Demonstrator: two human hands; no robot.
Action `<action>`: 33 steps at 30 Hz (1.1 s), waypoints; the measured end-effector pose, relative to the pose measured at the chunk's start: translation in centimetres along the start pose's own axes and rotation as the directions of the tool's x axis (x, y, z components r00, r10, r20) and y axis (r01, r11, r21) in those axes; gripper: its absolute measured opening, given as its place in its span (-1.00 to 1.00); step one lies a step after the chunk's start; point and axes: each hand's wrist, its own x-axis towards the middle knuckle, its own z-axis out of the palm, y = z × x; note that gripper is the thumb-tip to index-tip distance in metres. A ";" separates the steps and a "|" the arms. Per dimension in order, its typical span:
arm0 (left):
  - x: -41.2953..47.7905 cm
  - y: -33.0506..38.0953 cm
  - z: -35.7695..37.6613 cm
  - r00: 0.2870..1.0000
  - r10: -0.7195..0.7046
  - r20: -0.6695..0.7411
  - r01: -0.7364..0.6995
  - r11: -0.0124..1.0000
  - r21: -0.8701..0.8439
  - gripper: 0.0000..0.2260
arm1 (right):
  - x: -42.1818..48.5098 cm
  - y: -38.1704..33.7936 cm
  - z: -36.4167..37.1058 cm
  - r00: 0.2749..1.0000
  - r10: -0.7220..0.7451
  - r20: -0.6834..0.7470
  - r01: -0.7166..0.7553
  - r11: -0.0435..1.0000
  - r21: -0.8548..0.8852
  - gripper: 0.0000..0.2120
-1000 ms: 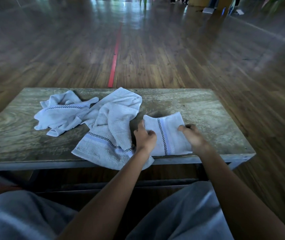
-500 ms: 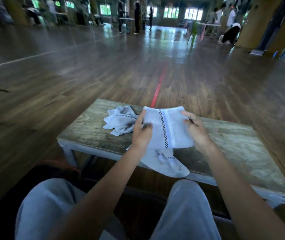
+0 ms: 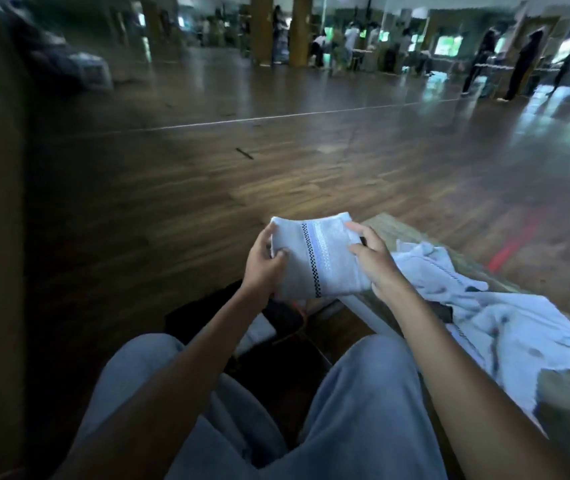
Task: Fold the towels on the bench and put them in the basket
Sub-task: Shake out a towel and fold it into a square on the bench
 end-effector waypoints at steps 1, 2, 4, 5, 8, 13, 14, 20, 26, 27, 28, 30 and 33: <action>0.2 -0.5 -1.3 0.999 -0.019 -0.037 0.020 1.000 0.005 -0.47 | 0.6 0.3 1.3 0.999 -0.003 0.034 0.004 1.000 -0.004 -0.56; 0.5 -1.3 -2.5 0.996 -0.038 -0.075 0.039 0.999 0.012 -0.48 | 1.3 0.8 2.7 0.997 -0.001 0.071 0.002 1.000 -0.006 -0.56; 1.0 -3.2 -4.5 0.988 -0.078 -0.136 0.083 0.996 0.031 -0.47 | 2.9 2.2 5.6 0.990 0.025 0.137 -0.022 0.999 -0.024 -0.56; 1.3 -4.4 -5.3 0.981 -0.101 -0.167 0.109 0.993 0.041 -0.47 | 3.7 3.3 7.0 0.985 0.045 0.166 -0.039 0.999 -0.038 -0.56; 2.5 -9.1 -7.1 0.953 -0.174 -0.246 0.201 0.975 0.089 -0.50 | 6.3 7.5 10.9 0.955 0.147 0.258 -0.121 0.986 -0.114 -0.55; 6.3 -19.1 -8.9 0.902 -0.309 -0.301 0.344 0.936 0.070 -0.48 | 10.8 16.8 16.8 0.891 0.262 0.370 -0.203 0.960 -0.191 -0.54; 7.3 -21.1 -9.2 0.893 -0.329 -0.306 0.363 0.930 0.059 -0.48 | 11.9 18.6 17.8 0.882 0.281 0.378 -0.217 0.955 -0.204 -0.54; 12.6 -33.5 -11.1 0.828 -0.412 -0.379 0.447 0.895 0.003 -0.46 | 18.1 29.0 24.7 0.857 0.319 0.404 -0.225 0.938 -0.263 -0.55; 14.2 -41.3 -12.1 0.786 -0.494 -0.373 0.515 0.856 -0.049 -0.42 | 20.0 36.3 28.7 0.814 0.374 0.444 -0.275 0.922 -0.274 -0.56; 14.3 -42.0 -12.0 0.782 -0.496 -0.377 0.519 0.853 -0.045 -0.42 | 20.0 37.0 29.0 0.812 0.373 0.449 -0.281 0.924 -0.260 -0.57; 14.4 -42.6 -12.0 0.778 -0.502 -0.379 0.529 0.848 -0.037 -0.42 | 20.0 37.8 29.3 0.809 0.371 0.455 -0.282 0.926 -0.253 -0.57; 14.5 -43.7 -12.0 0.768 -0.517 -0.377 0.548 0.836 -0.029 -0.42 | 19.8 38.9 29.8 0.804 0.363 0.472 -0.259 0.927 -0.272 -0.59; 14.5 -44.9 -12.1 0.761 -0.523 -0.385 0.579 0.815 0.038 -0.43 | 19.6 39.4 29.9 0.791 0.368 0.489 -0.167 0.899 -0.405 -0.60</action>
